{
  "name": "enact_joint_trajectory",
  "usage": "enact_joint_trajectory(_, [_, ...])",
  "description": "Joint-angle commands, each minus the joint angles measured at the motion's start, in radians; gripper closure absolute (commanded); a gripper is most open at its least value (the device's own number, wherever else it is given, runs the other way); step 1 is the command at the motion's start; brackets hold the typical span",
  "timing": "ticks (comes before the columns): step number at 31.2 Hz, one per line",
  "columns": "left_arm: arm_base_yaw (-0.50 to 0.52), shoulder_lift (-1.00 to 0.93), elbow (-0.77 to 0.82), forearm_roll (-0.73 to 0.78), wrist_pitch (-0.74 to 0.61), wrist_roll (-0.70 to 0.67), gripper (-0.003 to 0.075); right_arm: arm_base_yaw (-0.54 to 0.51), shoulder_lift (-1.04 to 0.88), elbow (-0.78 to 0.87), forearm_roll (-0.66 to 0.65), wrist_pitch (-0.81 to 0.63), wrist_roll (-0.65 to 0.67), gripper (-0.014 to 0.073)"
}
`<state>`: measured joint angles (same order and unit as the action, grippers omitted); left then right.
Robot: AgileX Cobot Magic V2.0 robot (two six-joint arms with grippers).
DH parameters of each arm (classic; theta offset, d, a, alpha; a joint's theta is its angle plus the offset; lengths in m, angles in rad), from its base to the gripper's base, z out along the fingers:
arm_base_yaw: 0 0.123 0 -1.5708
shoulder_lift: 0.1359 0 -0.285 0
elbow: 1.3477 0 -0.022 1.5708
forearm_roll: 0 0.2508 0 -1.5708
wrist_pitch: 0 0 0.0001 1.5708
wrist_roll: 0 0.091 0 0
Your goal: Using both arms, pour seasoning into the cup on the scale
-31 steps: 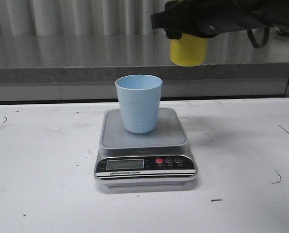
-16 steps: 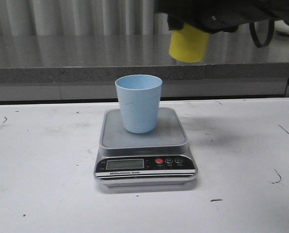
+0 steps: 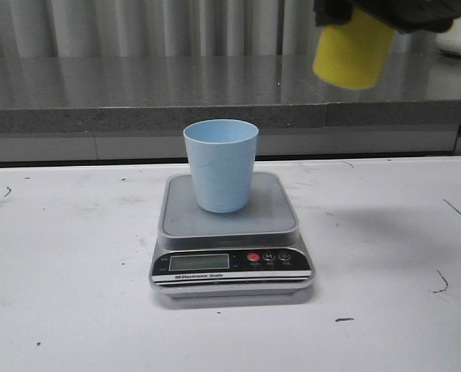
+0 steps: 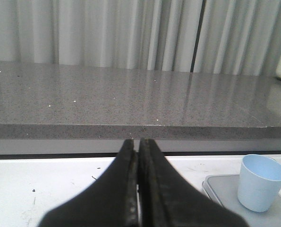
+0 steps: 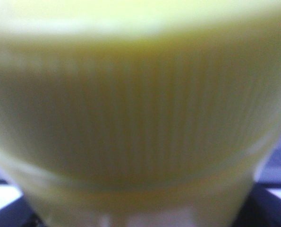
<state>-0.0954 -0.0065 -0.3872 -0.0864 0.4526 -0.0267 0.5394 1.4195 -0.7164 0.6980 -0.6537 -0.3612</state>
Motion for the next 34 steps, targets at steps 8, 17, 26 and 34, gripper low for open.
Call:
enact_joint_trajectory(8, [0.0,-0.015,-0.024,-0.01,-0.081,-0.01,0.074,-0.004,0.027,0.136,-0.037,-0.209,0.004,0.0488])
enact_joint_trajectory(17, [0.0,-0.015,-0.024,-0.01,-0.081,-0.01,0.074,-0.004,0.198,0.137,-0.053,-0.365,0.029,0.0488])
enact_joint_trajectory(26, [0.0,-0.015,-0.024,-0.01,-0.081,-0.01,0.074,-0.004,0.321,0.12,-0.067,-0.429,0.19,0.0488])
enact_joint_trajectory(34, [0.0,-0.015,-0.024,-0.01,-0.081,-0.01,0.074,-0.004,0.364,0.119,-0.096,-0.464,0.198,0.0479])
